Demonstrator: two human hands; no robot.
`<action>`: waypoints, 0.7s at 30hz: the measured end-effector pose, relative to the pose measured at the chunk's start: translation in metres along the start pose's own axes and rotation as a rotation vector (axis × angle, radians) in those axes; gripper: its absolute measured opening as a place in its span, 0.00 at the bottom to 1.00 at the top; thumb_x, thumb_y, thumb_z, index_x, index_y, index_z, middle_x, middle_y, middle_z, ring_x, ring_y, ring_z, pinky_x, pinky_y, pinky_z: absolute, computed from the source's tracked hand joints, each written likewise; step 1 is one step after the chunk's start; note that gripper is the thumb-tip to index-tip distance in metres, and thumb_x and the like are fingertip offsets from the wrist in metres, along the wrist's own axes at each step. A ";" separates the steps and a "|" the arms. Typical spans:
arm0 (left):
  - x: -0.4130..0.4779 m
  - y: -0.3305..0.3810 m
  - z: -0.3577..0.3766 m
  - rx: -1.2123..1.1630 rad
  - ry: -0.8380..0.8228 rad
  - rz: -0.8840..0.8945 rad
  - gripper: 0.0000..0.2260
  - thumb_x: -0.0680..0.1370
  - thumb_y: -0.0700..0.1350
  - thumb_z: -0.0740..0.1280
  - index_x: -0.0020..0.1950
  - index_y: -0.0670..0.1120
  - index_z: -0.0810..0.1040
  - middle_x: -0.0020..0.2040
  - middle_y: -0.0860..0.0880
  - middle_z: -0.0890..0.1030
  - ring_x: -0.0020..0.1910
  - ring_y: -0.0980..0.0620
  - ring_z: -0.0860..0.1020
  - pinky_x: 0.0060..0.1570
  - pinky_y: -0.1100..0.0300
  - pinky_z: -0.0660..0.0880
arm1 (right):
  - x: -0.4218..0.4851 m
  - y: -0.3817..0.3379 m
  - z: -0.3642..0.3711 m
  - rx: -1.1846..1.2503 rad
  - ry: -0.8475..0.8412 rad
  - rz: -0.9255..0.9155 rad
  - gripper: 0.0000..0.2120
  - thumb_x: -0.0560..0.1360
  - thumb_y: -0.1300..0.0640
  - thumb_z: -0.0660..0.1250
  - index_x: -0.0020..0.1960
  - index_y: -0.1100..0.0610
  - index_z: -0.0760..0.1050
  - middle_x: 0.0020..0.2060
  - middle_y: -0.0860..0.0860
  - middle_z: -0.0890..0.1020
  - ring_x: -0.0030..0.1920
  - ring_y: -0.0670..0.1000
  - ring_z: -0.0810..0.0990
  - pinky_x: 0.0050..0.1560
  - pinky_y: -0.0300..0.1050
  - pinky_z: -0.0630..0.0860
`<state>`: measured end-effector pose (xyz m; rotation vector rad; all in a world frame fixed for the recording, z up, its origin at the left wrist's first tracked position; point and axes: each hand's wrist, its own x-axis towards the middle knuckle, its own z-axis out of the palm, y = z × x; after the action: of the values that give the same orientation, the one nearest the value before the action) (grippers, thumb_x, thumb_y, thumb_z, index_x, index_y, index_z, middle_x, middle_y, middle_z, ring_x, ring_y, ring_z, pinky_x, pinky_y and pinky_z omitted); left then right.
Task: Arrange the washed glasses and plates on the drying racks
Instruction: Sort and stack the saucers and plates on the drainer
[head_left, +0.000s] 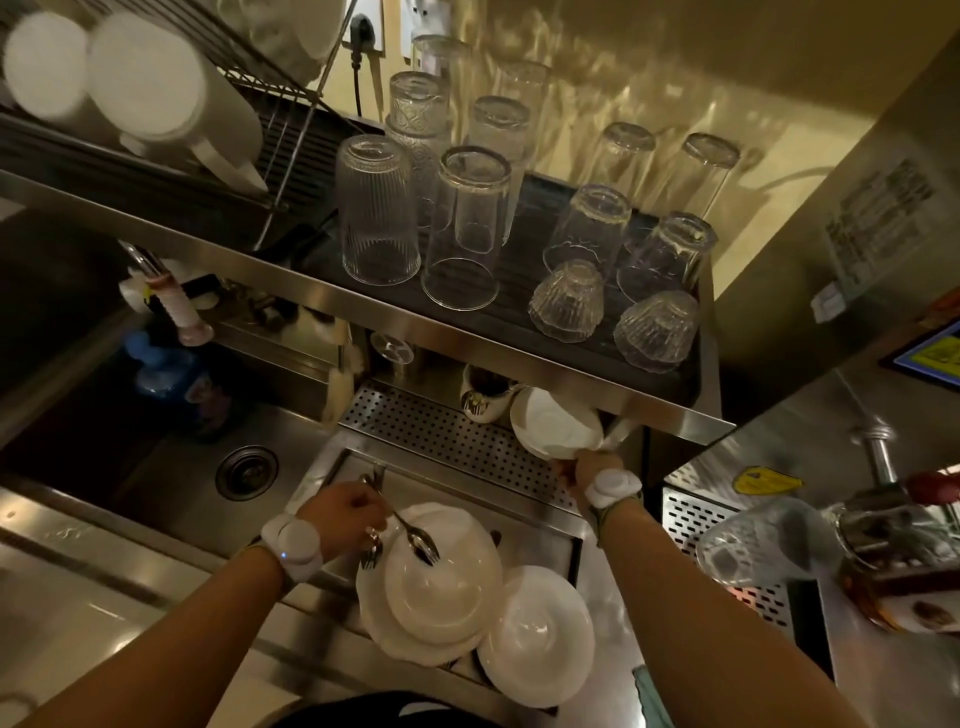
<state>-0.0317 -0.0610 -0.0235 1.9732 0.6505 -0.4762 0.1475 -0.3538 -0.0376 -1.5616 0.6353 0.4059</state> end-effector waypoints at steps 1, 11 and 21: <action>-0.001 0.001 0.000 -0.011 0.003 -0.006 0.04 0.80 0.43 0.69 0.50 0.48 0.84 0.46 0.48 0.86 0.42 0.52 0.84 0.32 0.68 0.75 | 0.000 -0.002 0.001 0.042 0.002 0.021 0.16 0.84 0.66 0.54 0.69 0.69 0.70 0.47 0.63 0.80 0.36 0.57 0.78 0.27 0.42 0.78; 0.002 0.003 -0.002 0.136 0.037 -0.055 0.12 0.80 0.50 0.69 0.42 0.45 0.84 0.33 0.49 0.84 0.25 0.57 0.77 0.26 0.68 0.72 | 0.004 -0.004 -0.001 0.089 -0.073 0.140 0.20 0.83 0.57 0.65 0.70 0.67 0.68 0.56 0.67 0.79 0.37 0.59 0.82 0.27 0.48 0.81; -0.018 -0.020 0.052 -0.059 -0.250 -0.326 0.09 0.78 0.43 0.73 0.43 0.42 0.75 0.30 0.45 0.81 0.18 0.52 0.78 0.17 0.63 0.72 | -0.044 0.068 -0.006 -0.434 -0.236 0.148 0.15 0.75 0.57 0.73 0.32 0.61 0.76 0.28 0.59 0.76 0.21 0.51 0.67 0.24 0.39 0.64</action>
<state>-0.0618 -0.1039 -0.0504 1.7208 0.8188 -0.8766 0.0711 -0.3530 -0.0637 -1.8429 0.4994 0.8711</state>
